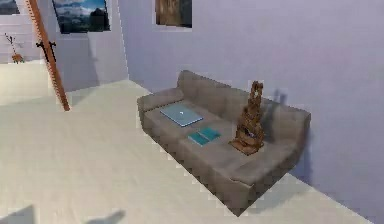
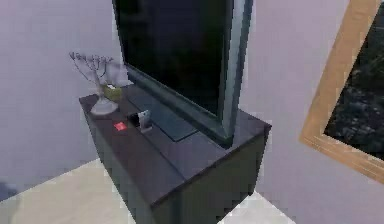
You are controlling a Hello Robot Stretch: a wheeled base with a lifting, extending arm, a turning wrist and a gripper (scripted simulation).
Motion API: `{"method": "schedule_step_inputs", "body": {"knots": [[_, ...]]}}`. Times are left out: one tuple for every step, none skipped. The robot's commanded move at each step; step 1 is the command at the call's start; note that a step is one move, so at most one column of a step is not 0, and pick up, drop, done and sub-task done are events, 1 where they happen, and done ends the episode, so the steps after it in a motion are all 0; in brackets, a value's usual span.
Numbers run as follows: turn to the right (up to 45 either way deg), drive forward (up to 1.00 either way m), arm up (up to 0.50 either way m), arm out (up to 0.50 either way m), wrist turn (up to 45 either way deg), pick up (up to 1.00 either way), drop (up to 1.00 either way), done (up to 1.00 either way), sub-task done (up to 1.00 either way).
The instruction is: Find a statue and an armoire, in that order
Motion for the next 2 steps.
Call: {"method": "schedule_step_inputs", "body": {"knots": [[-45.0,0.00,0.00,0.00,0.0,0.00,0.00,0.00,0.00],[-3.0,0.00,0.00,0.00,0.0,0.00,0.00,0.00,0.00]]}}
